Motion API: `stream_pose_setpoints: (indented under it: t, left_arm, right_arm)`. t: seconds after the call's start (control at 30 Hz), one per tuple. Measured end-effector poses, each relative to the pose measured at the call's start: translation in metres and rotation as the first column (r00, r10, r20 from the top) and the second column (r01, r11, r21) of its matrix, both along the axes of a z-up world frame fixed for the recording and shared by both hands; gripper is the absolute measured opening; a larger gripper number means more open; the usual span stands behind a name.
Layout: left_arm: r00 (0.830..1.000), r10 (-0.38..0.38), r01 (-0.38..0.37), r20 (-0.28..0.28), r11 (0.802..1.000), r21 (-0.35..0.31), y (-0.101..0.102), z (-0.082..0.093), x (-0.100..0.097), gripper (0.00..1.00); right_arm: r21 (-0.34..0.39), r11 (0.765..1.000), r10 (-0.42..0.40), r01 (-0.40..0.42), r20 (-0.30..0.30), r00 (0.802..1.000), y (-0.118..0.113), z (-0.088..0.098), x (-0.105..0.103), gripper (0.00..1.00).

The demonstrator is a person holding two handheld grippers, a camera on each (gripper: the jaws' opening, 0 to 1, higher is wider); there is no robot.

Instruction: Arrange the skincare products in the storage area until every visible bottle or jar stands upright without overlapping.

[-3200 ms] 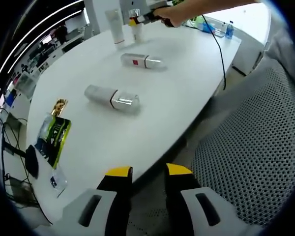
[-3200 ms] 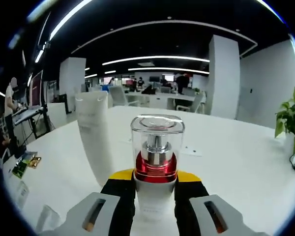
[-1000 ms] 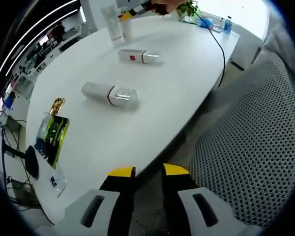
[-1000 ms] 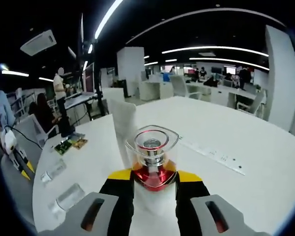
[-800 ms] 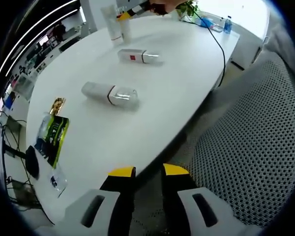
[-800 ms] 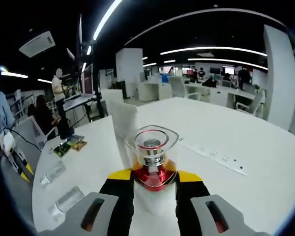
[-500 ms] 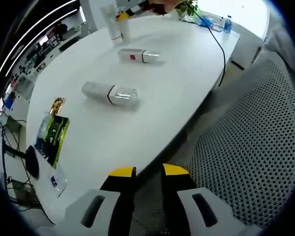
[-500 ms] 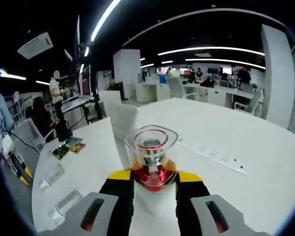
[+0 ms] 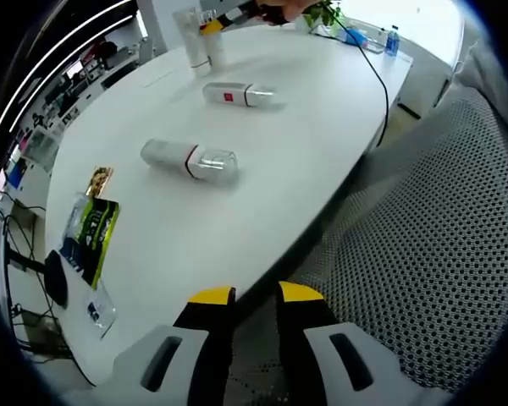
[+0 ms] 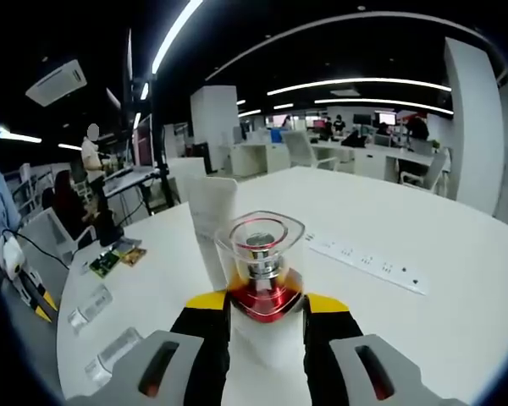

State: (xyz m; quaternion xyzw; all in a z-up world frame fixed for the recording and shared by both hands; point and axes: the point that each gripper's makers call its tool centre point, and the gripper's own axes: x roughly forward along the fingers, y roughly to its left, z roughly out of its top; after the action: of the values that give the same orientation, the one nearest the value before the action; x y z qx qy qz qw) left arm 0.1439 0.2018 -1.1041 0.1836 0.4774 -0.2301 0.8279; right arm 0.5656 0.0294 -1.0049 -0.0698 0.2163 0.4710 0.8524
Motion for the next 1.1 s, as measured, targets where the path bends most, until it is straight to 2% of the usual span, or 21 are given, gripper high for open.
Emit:
stream_pose_setpoints:
  t: [0.3, 0.53, 0.67, 0.77, 0.9, 1.1]
  left_arm:
    - [1.0, 0.003, -0.003, 0.003, 1.0, 0.0, 0.0, 0.0, 0.0, 0.15]
    - [1.0, 0.003, -0.003, 0.003, 1.0, 0.005, 0.001, 0.0, 0.001, 0.15]
    - [1.0, 0.003, -0.003, 0.002, 1.0, 0.007, 0.001, -0.001, 0.001, 0.14]
    - [1.0, 0.005, -0.005, 0.003, 1.0, 0.009, 0.002, 0.0, 0.001, 0.15]
    - [1.0, 0.006, -0.006, 0.01, 1.0, 0.011, 0.002, 0.0, 0.001, 0.15]
    - [1.0, 0.014, -0.014, 0.021, 1.0, 0.015, 0.004, 0.002, 0.003, 0.15]
  right_arm:
    - [0.02, 0.998, -0.053, 0.054, -0.04, 0.998, -0.017, -0.011, -0.023, 0.33]
    - [0.015, 0.995, -0.097, 0.1, -0.136, 0.986, -0.024, -0.037, -0.071, 0.38]
    - [0.012, 0.998, -0.065, 0.069, -0.194, 0.979, -0.013, -0.051, -0.11, 0.4]
    - [0.017, 0.999, -0.044, 0.049, -0.221, 0.974, -0.002, -0.055, -0.135, 0.42]
    - [0.028, 0.999, -0.027, 0.037, -0.298, 0.954, 0.015, -0.057, -0.166, 0.48]
    - [0.005, 1.0, 0.024, -0.023, -0.3, 0.954, 0.038, -0.059, -0.205, 0.51]
